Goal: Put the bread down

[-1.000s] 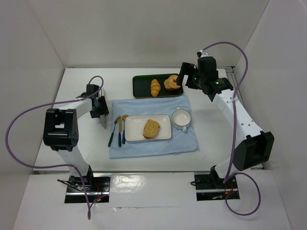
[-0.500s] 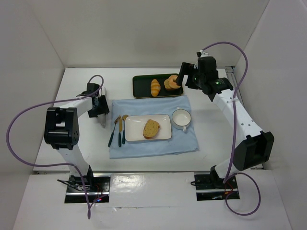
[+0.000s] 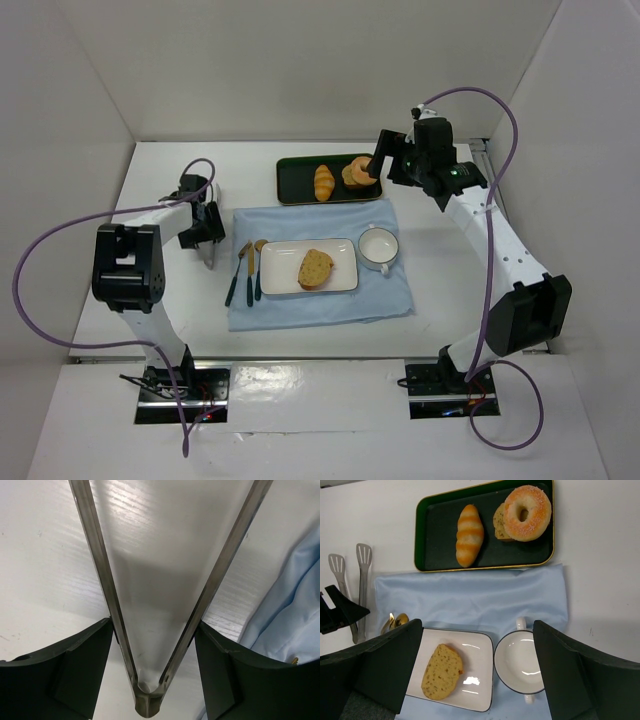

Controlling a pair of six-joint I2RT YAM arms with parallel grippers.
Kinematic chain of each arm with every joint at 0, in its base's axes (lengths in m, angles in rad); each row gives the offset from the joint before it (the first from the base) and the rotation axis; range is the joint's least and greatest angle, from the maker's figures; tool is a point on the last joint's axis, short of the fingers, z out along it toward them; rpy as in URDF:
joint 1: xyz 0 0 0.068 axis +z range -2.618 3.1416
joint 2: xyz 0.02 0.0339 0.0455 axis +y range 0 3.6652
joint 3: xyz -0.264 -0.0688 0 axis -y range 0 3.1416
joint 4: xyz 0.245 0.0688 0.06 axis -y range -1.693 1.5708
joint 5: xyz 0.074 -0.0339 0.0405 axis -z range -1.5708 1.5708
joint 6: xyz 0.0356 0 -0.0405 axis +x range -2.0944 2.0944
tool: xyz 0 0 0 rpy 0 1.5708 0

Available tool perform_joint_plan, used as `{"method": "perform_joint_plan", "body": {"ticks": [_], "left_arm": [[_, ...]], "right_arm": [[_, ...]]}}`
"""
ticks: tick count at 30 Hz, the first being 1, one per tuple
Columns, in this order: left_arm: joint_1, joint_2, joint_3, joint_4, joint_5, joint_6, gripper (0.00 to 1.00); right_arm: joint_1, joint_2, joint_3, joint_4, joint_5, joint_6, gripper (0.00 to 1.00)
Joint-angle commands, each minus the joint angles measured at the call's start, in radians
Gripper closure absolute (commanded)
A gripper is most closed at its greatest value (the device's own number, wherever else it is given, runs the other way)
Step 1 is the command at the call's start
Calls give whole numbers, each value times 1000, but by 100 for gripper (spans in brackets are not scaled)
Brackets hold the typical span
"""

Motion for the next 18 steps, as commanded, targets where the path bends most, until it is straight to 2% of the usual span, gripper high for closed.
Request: {"method": "perform_joint_plan", "body": {"ticks": [1,15,18], "left_arm": [[9,-48,-5,-47,-33,13,21],[0,-185,28,-85,-52,13,21],[0,-237,47,-95,-10,13,23]], "right_arm": [[-8,-20,20,32,-19,2,2],[-8,-30,10,32,-29,11,2],[-8,-39,0,32,-29,11,2]]}}
